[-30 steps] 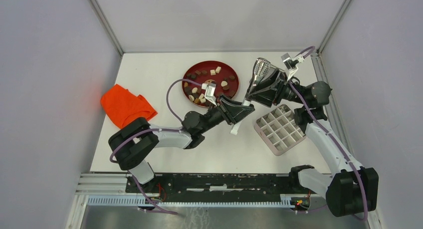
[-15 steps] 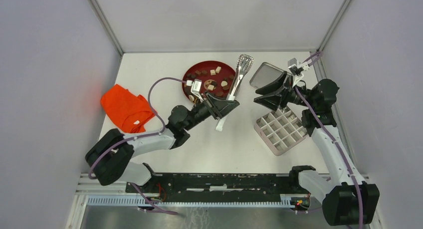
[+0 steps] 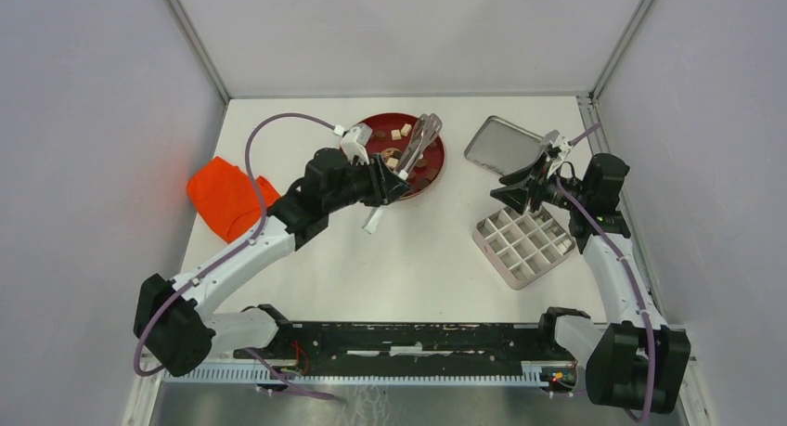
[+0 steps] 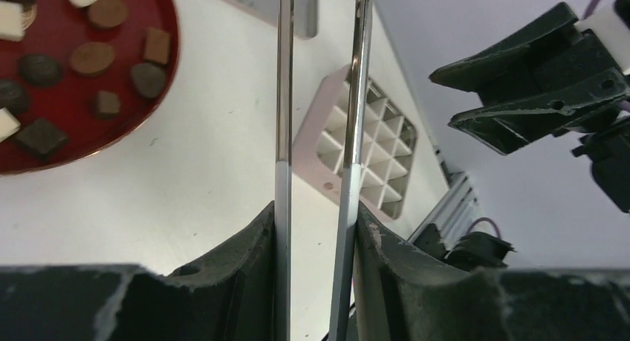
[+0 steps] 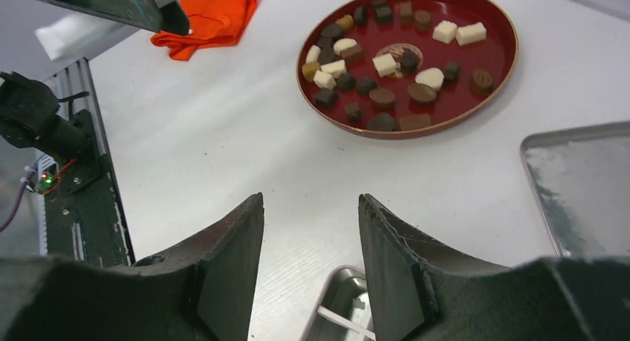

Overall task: Pack the chocolate
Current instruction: Pick up the fake chocolate from the plate.

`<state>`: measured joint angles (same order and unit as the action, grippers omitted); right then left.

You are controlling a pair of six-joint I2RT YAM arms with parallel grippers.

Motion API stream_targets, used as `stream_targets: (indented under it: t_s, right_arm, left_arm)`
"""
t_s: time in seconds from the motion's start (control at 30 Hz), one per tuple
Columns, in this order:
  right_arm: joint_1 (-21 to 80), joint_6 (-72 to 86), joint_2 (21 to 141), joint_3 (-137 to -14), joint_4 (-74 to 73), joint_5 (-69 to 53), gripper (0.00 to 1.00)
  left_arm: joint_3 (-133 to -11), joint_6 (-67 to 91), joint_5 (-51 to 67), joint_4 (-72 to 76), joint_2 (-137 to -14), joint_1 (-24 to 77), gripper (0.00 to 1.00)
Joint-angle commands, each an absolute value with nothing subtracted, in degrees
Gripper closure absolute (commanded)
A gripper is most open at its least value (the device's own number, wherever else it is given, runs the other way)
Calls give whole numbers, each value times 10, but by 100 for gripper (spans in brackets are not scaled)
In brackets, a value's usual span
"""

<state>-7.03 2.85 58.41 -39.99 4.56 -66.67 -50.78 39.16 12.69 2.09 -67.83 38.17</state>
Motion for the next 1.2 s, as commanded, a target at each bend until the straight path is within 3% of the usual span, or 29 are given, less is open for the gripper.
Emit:
stream_targets:
  t_s: [0.0, 0.53, 1.17]
  right_arm:
    - [-83, -56, 595, -392, 7, -657, 45]
    - [-83, -122, 567, -390, -57, -618, 45]
    - [-83, -109, 578, -382, -43, -631, 45]
  left_arm:
    - [-593, 310, 138, -170, -718, 360, 57]
    - [-866, 177, 58, -395, -999, 329, 57]
    - [-921, 151, 65, -428, -1074, 328, 56]
